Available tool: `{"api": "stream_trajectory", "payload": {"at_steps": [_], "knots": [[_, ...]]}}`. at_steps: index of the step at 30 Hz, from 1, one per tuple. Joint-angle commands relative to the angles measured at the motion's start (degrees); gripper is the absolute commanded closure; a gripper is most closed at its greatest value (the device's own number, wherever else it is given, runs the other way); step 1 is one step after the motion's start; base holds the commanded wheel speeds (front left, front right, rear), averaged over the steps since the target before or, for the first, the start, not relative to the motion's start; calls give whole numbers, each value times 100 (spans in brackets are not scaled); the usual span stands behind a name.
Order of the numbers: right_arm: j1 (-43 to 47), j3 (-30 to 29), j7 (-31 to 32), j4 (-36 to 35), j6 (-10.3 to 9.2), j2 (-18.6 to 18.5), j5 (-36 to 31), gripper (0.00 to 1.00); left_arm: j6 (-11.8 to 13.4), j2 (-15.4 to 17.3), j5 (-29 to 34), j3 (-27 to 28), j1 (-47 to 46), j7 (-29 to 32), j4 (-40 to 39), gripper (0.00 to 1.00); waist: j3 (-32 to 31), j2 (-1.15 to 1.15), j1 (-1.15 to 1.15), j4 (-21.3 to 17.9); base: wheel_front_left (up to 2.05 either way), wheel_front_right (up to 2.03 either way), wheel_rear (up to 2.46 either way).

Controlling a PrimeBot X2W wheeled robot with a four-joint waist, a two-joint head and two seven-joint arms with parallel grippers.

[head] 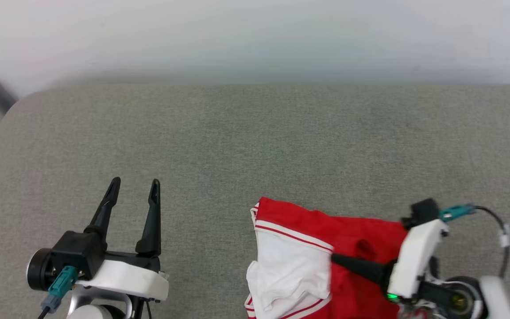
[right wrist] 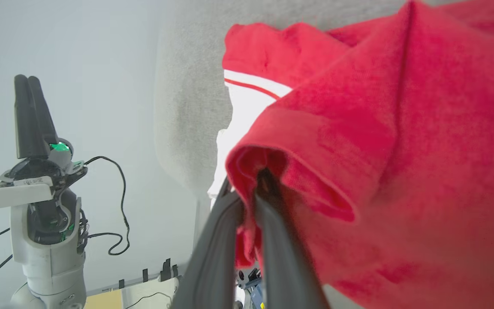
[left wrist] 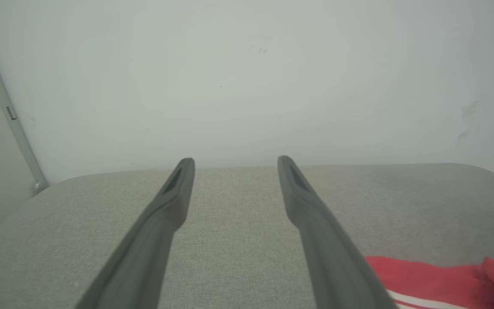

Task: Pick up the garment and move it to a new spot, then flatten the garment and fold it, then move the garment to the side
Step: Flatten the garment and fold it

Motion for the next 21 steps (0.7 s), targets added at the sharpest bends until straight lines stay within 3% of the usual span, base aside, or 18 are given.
{"api": "stream_trajectory", "payload": {"at_steps": [1,7,11,12,13,14,21], "knots": [[-95,194,-169,40,-2,15,175,100,-13,3,43,-13,-90,7,5,0,-2,0,0,52,0,0,0],[-383,1496,-992,397,-2,12,915,100,-26,-1,7,-59,-125,72,27,0,35,0,0,147,0,0,0],[-622,2090,-1528,758,-2,12,893,100,-52,6,9,-87,-186,87,39,0,83,0,0,183,0,0,0],[-686,2191,-1709,820,-2,10,876,83,-47,7,6,-96,-199,89,44,0,94,0,0,190,0,0,0],[-731,2304,-1841,892,-2,11,811,52,-56,6,-4,-107,-201,102,52,0,104,0,0,195,0,0,0],[-755,2436,-1916,966,-2,12,752,0,-62,3,-12,-113,-203,97,58,0,116,0,0,199,0,0,0],[-993,2753,-2641,955,-2,-283,359,0,-63,-32,-55,-143,-134,54,174,0,44,0,0,141,0,0,0]]}}
